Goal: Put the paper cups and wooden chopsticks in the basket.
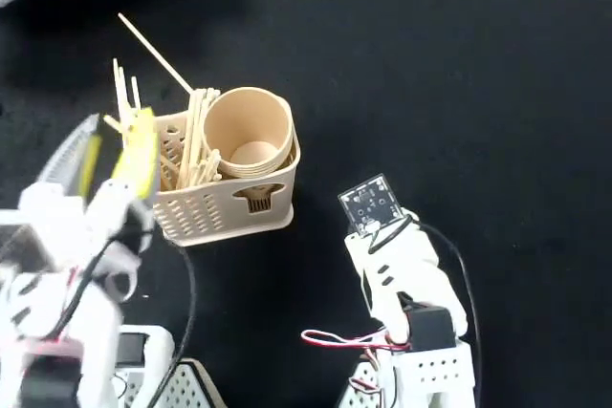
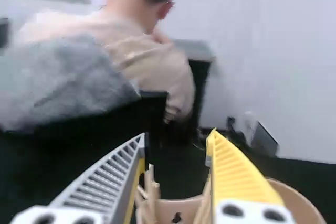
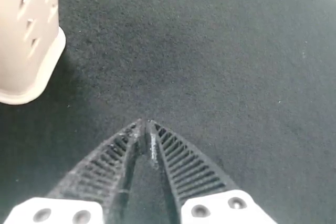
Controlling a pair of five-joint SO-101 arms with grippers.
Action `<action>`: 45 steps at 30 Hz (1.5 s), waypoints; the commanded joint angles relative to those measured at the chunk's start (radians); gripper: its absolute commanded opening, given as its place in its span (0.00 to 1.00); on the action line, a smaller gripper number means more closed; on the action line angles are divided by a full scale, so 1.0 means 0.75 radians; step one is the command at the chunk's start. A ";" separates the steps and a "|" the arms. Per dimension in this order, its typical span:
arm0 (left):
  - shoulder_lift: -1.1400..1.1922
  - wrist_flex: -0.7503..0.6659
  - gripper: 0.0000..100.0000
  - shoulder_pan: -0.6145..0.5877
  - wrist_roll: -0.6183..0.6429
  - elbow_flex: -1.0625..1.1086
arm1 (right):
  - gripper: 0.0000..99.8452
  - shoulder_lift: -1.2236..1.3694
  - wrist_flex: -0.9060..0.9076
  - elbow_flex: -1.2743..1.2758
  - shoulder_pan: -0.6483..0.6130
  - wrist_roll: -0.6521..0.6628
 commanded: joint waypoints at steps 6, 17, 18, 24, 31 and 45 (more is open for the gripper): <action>0.806 0.358 0.20 -0.394 0.104 -0.625 | 0.01 -0.107 0.004 -0.005 0.012 0.014; 1.641 0.372 0.20 -0.519 0.104 -0.967 | 0.01 -0.107 0.004 -0.005 0.012 0.014; 1.723 0.372 0.20 -0.517 0.104 -1.003 | 0.01 -0.107 0.004 -0.005 0.012 0.014; 2.205 0.471 0.20 -0.490 0.104 -1.343 | 0.01 -0.107 0.004 -0.005 0.012 0.014; 2.729 0.765 0.20 -0.341 0.102 -1.840 | 0.01 -0.107 0.004 -0.005 0.012 0.014; 3.504 1.037 0.19 -0.302 -0.121 -2.695 | 0.01 -0.107 0.004 -0.005 0.012 0.014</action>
